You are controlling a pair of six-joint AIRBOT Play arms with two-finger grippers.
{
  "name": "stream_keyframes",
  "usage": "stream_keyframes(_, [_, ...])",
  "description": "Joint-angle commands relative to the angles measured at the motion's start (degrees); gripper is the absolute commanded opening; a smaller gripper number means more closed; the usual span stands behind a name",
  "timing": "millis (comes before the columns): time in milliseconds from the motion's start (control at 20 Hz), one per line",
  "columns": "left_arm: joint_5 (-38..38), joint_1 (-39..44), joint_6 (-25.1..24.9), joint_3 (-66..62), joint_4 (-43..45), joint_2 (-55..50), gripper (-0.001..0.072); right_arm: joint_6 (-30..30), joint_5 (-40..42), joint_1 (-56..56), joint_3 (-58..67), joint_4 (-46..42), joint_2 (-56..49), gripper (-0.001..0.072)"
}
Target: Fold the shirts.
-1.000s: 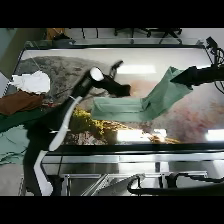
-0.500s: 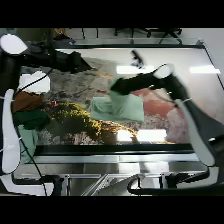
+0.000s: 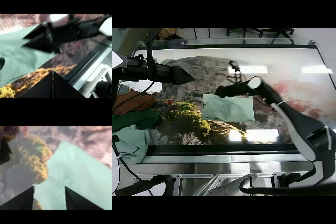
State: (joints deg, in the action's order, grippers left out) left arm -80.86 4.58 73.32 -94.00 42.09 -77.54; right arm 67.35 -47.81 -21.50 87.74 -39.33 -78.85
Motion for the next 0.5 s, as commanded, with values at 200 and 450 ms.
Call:
stream_keyframes(200, [-1.60,-1.14,-0.92,1.22,-2.60,0.94,0.0012,10.05,-24.65,21.77,-3.78,-17.86,7.04,0.0619])
stream_keyframes(450, [-1.64,-0.87,-0.87,1.25,-3.17,1.11,0.0012,8.00,-21.22,21.66,-11.04,-14.88,1.62,0.0616])
